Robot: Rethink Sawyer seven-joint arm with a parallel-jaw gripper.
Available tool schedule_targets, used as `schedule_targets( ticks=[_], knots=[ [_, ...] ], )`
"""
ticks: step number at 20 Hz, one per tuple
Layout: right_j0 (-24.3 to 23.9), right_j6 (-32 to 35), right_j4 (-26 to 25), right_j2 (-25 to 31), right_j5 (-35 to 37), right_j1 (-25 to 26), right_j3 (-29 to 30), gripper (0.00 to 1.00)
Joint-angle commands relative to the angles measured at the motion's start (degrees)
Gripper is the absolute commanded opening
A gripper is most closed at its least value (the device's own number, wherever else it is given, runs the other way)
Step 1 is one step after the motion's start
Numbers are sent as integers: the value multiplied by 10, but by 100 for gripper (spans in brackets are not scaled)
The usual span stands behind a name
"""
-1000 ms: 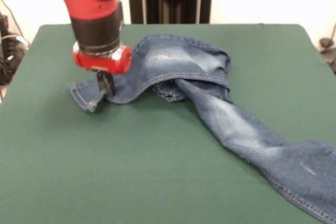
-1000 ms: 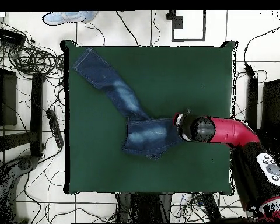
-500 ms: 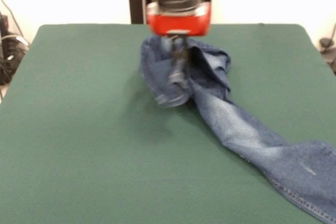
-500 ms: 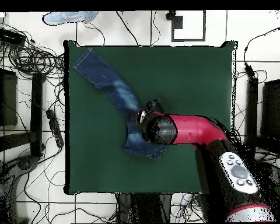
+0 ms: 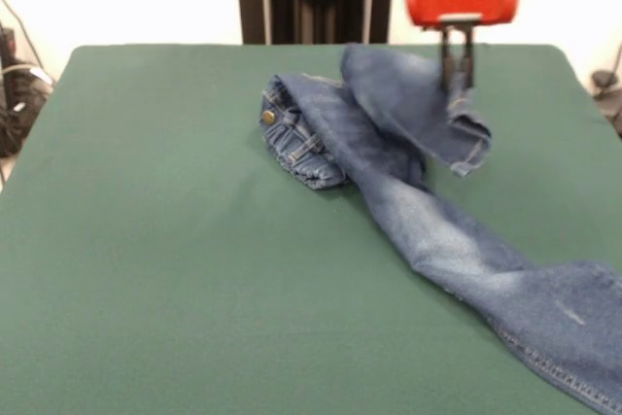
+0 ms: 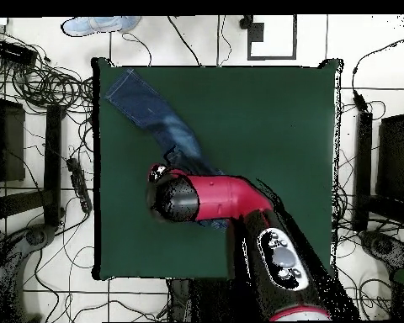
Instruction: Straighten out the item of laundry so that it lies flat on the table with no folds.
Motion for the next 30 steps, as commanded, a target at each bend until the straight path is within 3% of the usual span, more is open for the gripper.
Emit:
schedule_targets(
  ticks=[1, 7, 11, 21, 30],
  knots=[
    [73, 220, 72, -56, -62, -5, 97, 0],
    [141, 276, 123, -99, -126, 17, 118, 0],
    [194, 314, 165, -138, -110, 14, 126, 0],
    [237, 351, 248, -113, -127, 13, 144, 0],
    [315, 376, 311, -142, -98, 12, 122, 0]
  ],
)
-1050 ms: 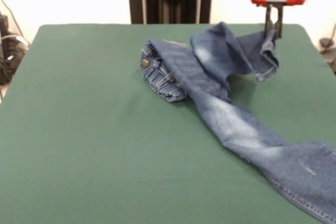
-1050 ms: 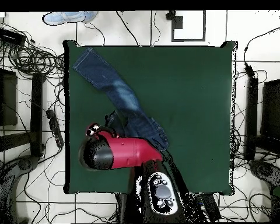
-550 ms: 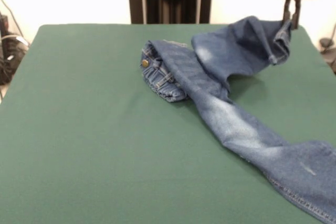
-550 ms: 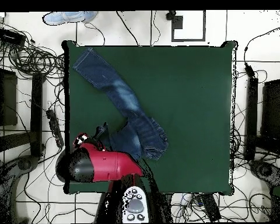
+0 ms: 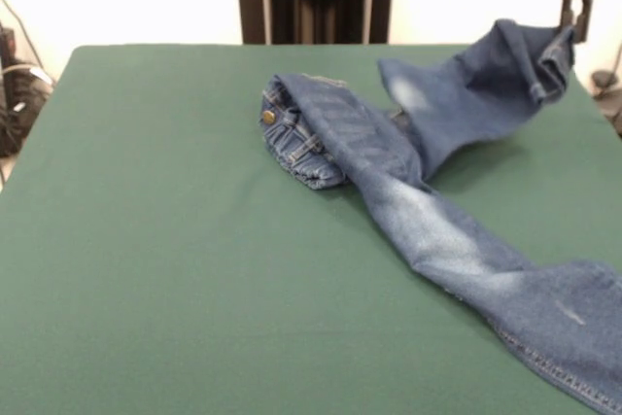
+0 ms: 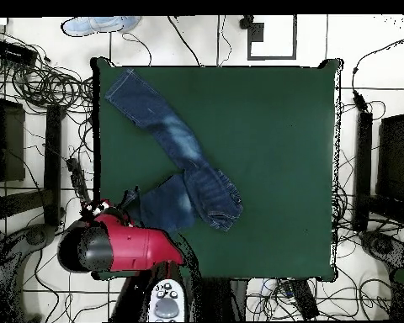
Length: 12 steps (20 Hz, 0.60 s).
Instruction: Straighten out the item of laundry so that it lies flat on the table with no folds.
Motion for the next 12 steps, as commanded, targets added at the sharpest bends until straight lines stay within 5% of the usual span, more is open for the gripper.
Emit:
schedule_targets(
  ticks=[1, 12],
  knots=[
    [58, 178, 77, -11, 9, 20, 17, 0],
    [118, 189, 146, -35, 48, 2, 5, 0]
  ],
)
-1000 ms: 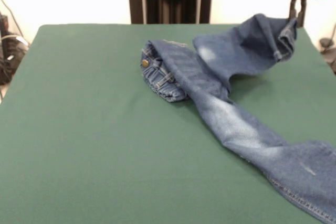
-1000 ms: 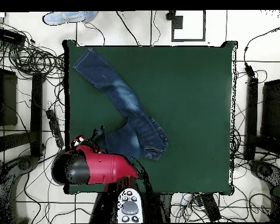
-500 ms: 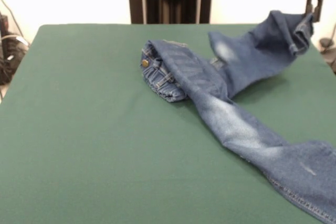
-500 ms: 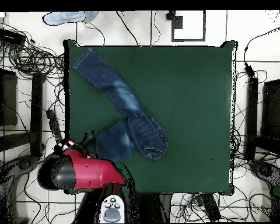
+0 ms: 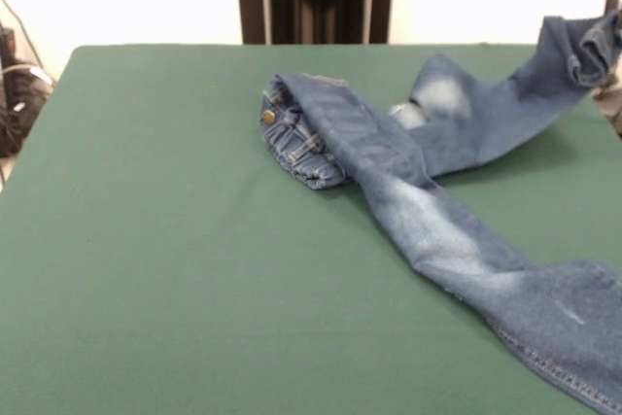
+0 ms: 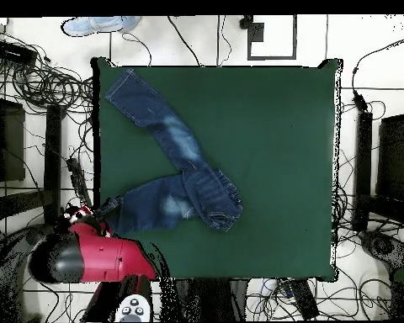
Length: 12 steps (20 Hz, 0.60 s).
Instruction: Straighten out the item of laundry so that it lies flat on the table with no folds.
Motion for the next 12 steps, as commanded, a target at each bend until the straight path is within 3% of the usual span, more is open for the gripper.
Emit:
schedule_targets(
  ticks=[1, 8, 9, 12],
  knots=[
    [49, 190, 68, -21, 59, 3, -1, 0],
    [71, 185, 96, -33, 73, 8, -15, 0],
    [70, 183, 100, -31, 72, 8, -14, 100],
    [53, 158, 107, -8, 66, 1, -7, 100]
  ],
)
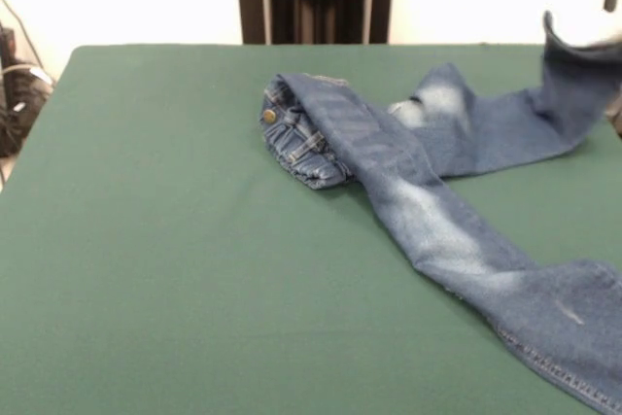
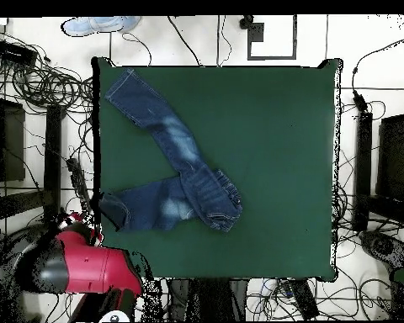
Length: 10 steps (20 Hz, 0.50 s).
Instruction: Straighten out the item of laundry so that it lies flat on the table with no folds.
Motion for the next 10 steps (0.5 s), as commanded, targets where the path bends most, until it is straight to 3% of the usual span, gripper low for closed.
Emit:
schedule_targets(
  ticks=[1, 3, 6, 10],
  knots=[
    [-10, 152, 60, 31, 58, 1, -4, 100],
    [-2, 146, 53, 13, 66, 6, -19, 100],
    [42, 127, 1, -90, 122, 41, -99, 100],
    [-5, 66, -35, -96, 157, 67, -161, 100]
  ],
)
